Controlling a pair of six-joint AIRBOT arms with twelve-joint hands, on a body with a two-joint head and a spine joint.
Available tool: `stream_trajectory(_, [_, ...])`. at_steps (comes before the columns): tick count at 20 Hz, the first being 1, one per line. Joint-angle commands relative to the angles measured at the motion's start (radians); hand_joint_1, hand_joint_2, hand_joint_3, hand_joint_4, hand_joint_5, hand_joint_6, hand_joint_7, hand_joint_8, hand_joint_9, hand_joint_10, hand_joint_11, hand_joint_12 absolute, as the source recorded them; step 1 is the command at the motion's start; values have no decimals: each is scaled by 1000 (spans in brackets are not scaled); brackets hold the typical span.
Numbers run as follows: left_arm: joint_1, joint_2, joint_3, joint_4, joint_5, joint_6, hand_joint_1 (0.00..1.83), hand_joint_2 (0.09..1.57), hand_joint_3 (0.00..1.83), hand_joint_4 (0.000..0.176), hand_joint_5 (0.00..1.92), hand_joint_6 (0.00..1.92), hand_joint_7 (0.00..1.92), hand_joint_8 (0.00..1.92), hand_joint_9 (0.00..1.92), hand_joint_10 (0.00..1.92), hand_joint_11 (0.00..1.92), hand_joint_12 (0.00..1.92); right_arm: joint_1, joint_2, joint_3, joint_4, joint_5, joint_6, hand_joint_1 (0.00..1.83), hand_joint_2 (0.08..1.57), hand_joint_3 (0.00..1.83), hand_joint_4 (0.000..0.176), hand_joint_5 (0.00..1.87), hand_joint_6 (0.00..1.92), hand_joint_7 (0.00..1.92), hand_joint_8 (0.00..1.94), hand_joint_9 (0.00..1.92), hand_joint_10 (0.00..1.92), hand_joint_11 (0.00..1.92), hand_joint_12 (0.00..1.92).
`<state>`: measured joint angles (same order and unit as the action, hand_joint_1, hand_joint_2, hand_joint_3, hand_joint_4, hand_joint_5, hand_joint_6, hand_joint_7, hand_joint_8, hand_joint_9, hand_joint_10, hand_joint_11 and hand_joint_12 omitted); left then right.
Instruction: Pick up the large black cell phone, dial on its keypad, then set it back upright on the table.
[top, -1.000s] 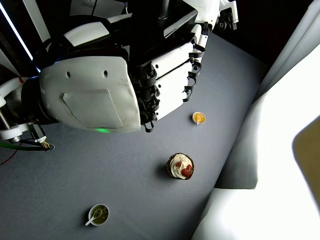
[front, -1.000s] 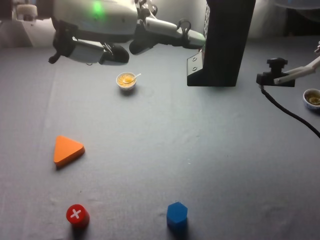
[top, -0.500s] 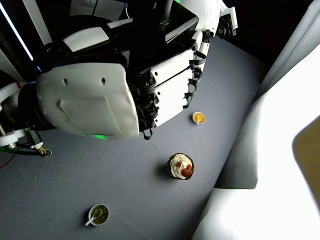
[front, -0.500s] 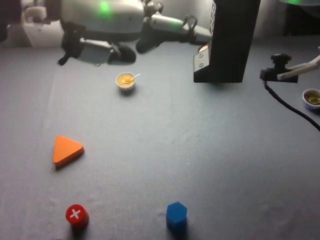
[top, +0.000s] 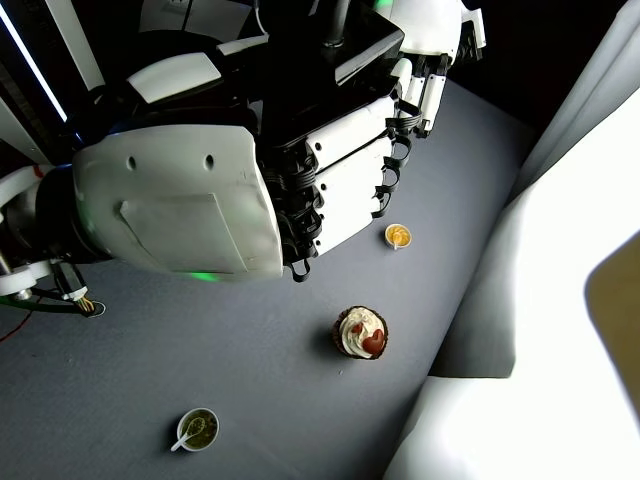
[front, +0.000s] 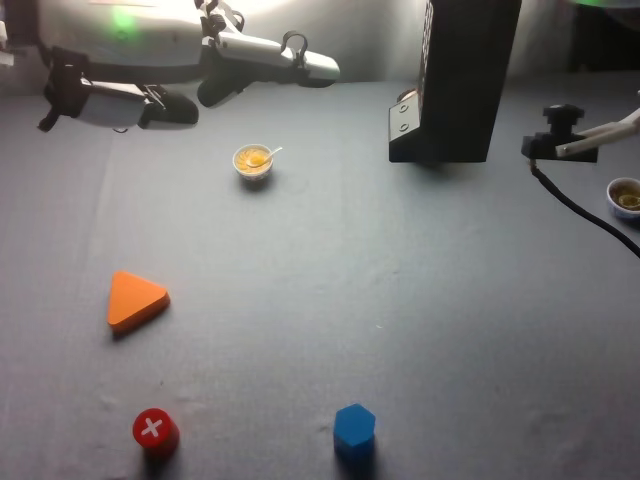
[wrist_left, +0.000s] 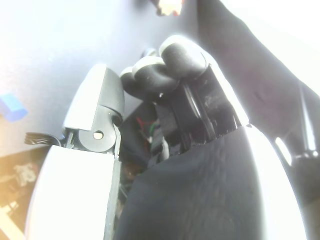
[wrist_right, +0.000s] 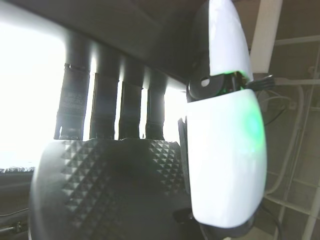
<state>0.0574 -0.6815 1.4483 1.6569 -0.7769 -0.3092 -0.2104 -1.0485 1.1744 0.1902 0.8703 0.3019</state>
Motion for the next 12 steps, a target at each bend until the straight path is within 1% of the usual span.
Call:
stream_trajectory(1, [-31, -1, 7, -75, 11, 9, 1283, 1316, 0, 94, 0, 0, 599, 1662, 710, 1921, 584, 1921, 18, 15, 3, 12, 148, 24, 1370, 1143, 0, 0, 913, 864, 908, 1131, 866, 1402, 847, 1524])
stream_trajectory(3, [-37, -17, 8, -76, 15, 11, 1282, 1315, 0, 89, 0, 0, 602, 1662, 729, 1921, 580, 1921, 18, 15, 3, 12, 149, 24, 1370, 1144, 0, 0, 914, 867, 918, 1117, 852, 1418, 821, 1543])
stream_trajectory(4, [-39, -25, 7, -77, 17, 12, 1285, 1310, 0, 91, 0, 0, 612, 1648, 734, 1921, 574, 1921, 18, 15, 3, 12, 149, 24, 1368, 1148, 0, 0, 917, 855, 915, 1128, 835, 1443, 804, 1587])
stream_trajectory(5, [-40, -32, 6, -79, 20, 13, 1286, 1309, 0, 94, 0, 0, 614, 1646, 735, 1921, 572, 1921, 18, 15, 3, 12, 149, 24, 1367, 1151, 1, 0, 914, 862, 897, 1153, 832, 1448, 802, 1571])
stream_trajectory(7, [-44, -44, 2, -81, 33, 15, 1291, 1299, 0, 97, 0, 0, 632, 1613, 709, 1921, 562, 1921, 18, 15, 3, 12, 149, 24, 1367, 1153, 0, 0, 910, 873, 899, 1144, 827, 1459, 800, 1585])
stream_trajectory(8, [-46, -51, 0, -82, 41, 16, 1296, 1290, 0, 106, 0, 0, 647, 1589, 704, 1921, 555, 1921, 18, 16, 3, 12, 149, 24, 1368, 1148, 0, 0, 915, 878, 903, 1135, 838, 1439, 813, 1575])
stream_trajectory(10, [-47, -71, -4, -87, 47, 17, 1296, 1293, 0, 107, 0, 0, 641, 1597, 705, 1921, 561, 1921, 18, 16, 3, 12, 149, 24, 1366, 1155, 1, 0, 899, 898, 888, 1169, 826, 1452, 811, 1579])
stream_trajectory(11, [-47, -77, -8, -89, 51, 17, 1296, 1292, 0, 103, 0, 0, 643, 1595, 707, 1921, 575, 1921, 18, 16, 3, 12, 150, 24, 1366, 1156, 0, 0, 900, 899, 884, 1177, 824, 1448, 801, 1575])
stream_trajectory(12, [-48, -87, -14, -96, 53, 19, 1297, 1293, 0, 105, 0, 0, 641, 1598, 709, 1921, 566, 1921, 18, 16, 3, 12, 150, 24, 1366, 1153, 0, 0, 905, 895, 889, 1168, 831, 1436, 798, 1555])
